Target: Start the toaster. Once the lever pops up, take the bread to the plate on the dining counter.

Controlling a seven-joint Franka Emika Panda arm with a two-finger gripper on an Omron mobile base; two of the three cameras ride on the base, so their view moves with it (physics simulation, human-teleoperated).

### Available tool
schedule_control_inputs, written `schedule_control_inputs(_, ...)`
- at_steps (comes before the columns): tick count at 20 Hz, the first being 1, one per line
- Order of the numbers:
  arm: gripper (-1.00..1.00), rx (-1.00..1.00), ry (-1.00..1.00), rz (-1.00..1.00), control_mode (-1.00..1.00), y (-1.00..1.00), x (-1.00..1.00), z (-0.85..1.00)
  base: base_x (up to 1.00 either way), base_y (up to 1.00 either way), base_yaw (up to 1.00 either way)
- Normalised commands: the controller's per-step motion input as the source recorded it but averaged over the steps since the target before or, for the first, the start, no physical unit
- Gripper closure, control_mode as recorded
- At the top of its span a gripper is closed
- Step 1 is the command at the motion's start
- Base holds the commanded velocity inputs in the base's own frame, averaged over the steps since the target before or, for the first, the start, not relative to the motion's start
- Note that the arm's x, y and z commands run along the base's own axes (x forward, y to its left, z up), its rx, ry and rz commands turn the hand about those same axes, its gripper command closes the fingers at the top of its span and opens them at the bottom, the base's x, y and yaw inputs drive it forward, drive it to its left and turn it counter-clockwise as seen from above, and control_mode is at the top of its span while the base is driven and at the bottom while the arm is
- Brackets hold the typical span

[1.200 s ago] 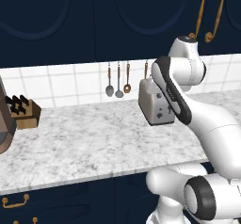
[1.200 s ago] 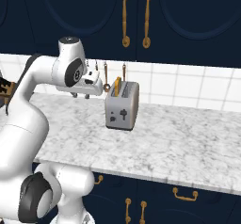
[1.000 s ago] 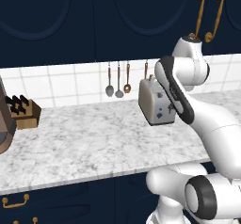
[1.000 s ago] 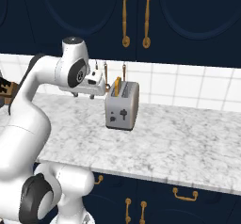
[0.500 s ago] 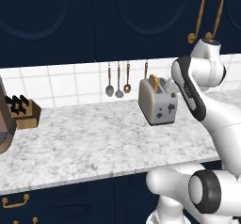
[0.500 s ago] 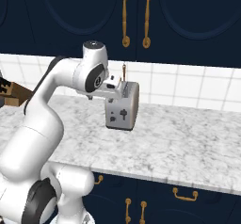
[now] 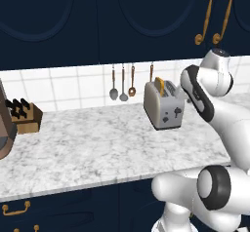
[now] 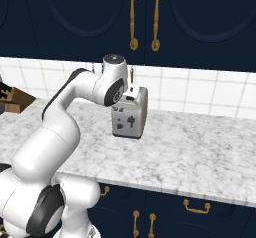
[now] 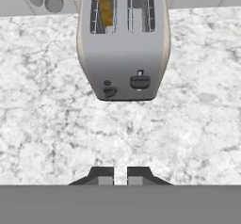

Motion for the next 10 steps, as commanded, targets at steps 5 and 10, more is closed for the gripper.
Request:
schedule_control_inputs(5, 1.0, -0.01, -0.19, 0.0, -1.0, -0.19, 0.26, -0.5, 0.0, 0.0, 0.0)
schedule_control_inputs(10, 1.0, 0.0, -0.02, 0.0, -1.0, -0.1, 0.56, -0.27, 0.0, 0.0, 0.0)
